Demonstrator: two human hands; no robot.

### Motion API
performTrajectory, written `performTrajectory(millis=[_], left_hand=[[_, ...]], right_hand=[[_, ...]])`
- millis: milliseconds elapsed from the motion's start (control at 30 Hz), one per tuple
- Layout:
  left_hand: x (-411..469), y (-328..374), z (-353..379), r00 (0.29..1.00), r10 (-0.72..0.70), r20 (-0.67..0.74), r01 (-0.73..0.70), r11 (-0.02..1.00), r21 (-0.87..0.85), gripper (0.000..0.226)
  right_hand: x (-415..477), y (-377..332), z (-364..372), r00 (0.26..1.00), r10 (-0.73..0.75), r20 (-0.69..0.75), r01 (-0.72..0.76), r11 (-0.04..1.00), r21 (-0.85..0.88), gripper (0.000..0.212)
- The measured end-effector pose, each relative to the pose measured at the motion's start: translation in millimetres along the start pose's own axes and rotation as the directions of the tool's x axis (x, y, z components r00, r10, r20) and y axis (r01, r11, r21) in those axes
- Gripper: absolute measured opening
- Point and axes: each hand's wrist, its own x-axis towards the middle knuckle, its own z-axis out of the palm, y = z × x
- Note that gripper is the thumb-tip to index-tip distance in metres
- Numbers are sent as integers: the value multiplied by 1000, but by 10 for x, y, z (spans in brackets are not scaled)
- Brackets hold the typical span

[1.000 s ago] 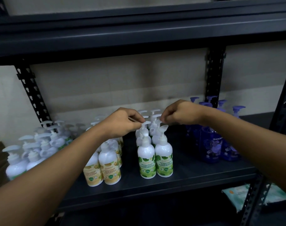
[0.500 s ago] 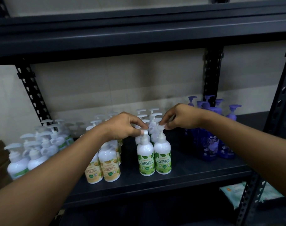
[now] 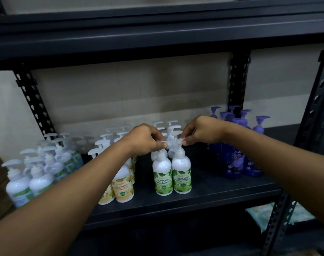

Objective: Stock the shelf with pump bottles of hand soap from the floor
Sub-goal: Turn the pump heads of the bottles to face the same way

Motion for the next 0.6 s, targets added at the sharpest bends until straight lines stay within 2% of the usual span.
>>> performTrajectory(millis=[600], left_hand=[[-20, -1, 61, 997, -22, -69, 19, 999, -32, 26]], right_hand=[[-17, -19, 14, 1000, 12, 5, -12, 1000, 23, 23]])
